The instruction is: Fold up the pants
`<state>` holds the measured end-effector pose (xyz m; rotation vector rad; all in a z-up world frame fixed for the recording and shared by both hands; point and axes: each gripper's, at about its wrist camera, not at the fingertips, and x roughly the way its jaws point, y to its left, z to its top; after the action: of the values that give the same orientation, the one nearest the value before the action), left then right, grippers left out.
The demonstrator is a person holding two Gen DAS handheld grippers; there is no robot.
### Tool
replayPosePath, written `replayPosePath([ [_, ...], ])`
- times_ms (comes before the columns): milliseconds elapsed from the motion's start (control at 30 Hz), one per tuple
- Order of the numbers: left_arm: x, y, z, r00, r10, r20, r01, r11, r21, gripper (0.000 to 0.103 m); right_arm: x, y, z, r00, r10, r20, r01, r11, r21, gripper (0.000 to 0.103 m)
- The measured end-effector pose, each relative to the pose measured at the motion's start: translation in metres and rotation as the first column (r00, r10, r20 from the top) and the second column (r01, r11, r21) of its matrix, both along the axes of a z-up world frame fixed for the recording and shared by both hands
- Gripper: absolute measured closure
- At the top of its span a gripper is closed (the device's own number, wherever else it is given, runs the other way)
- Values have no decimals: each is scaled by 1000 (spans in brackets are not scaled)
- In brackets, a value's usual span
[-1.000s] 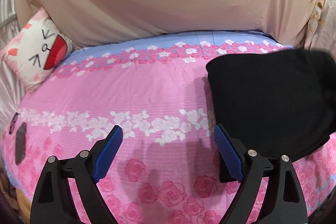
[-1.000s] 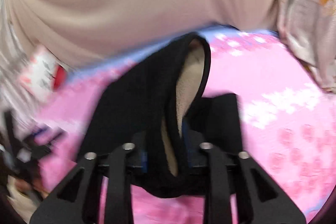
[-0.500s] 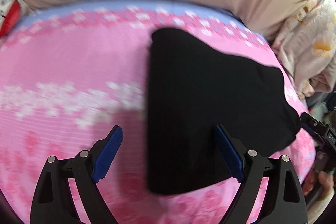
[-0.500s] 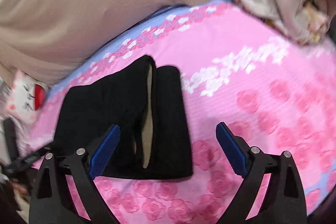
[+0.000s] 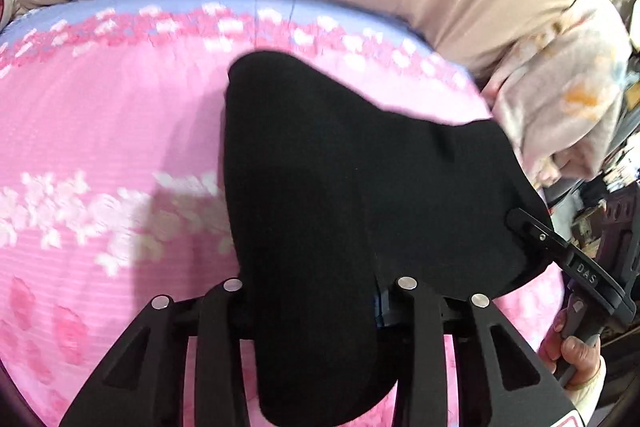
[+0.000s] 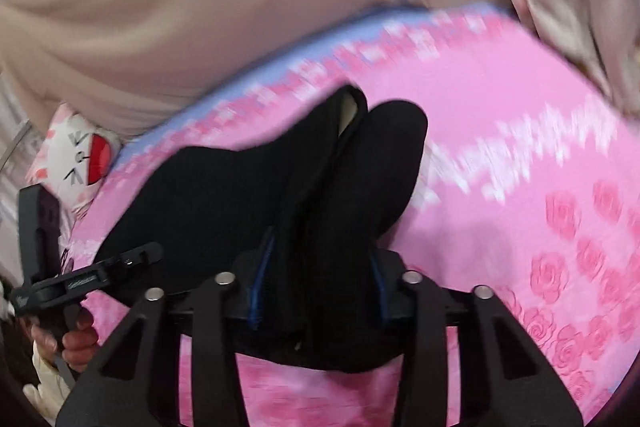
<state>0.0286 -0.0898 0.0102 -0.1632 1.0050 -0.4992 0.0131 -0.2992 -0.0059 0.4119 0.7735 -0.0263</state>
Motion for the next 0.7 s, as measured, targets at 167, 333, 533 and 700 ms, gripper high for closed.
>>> replayPosePath([
  [167,-23,45,16,999,26,-19,-26,1000,13,55,-6,34,-4,994,99,-34,-99,995,4,61],
  [333,-52,70,-11,994,98,-38,-96,994,52,43,-27,14,-50,996,-25,-90,38,988,151,37],
  [533,-75,62,85,941,90,325,-153,973,174,36,-28,40,45,994,-17,104,30,991,-131,77],
  [700,4,3,51,956,86,280,-169,943,287,35,56,90,31,985,170,26,-162,967,-199,87],
])
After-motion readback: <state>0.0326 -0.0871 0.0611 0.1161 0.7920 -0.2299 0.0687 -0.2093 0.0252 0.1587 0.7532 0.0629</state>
